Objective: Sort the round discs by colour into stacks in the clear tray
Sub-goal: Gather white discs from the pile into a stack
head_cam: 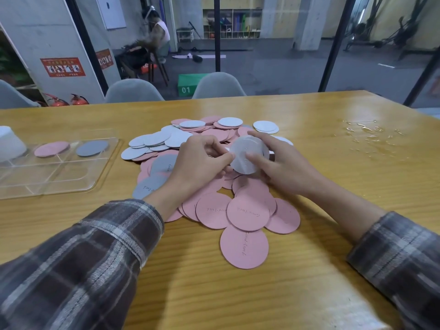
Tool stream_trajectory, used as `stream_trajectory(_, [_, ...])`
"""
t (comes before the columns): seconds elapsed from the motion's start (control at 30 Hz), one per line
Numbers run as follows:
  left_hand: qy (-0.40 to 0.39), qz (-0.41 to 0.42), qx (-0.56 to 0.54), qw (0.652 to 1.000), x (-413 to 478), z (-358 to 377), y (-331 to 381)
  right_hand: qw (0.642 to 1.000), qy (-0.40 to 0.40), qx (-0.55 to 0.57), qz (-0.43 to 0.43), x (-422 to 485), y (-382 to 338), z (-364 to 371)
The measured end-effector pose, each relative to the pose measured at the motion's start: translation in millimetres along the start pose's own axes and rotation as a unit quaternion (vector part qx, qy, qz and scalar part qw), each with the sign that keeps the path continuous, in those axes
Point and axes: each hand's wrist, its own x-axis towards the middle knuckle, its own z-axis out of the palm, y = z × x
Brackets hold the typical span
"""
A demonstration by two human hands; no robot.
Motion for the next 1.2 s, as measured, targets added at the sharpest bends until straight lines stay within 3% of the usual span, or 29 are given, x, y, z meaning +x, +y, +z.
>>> stream_trajectory(0.2, [0.023,0.124,0.218,0.968,5,-2,-14,0.996,0.037,-0.082,-0.018,-1,1,-4])
stream_trajectory(0.33, [-0.005,0.074,0.333,0.940,9,-2,-26,0.994,0.055,-0.094,-0.011,0,4,-8])
stream_trajectory(0.43, [-0.014,0.052,0.348,0.936,9,-2,-27,0.992,0.061,-0.113,-0.024,0,3,-8])
stream_trajectory(0.57, [-0.013,0.049,0.308,0.950,9,-5,-27,0.991,0.071,-0.112,-0.023,1,5,-8])
stream_trajectory(0.83, [0.063,0.075,0.091,0.991,7,-7,-12,0.994,0.085,-0.066,0.019,5,11,-10])
stream_trajectory(1.03, [0.003,0.028,-0.025,0.999,4,-5,-5,0.996,0.060,0.032,0.058,5,8,-7])
stream_trajectory(1.2, [-0.034,0.013,-0.037,0.999,-1,6,-1,0.990,0.024,0.117,0.072,5,2,-3])
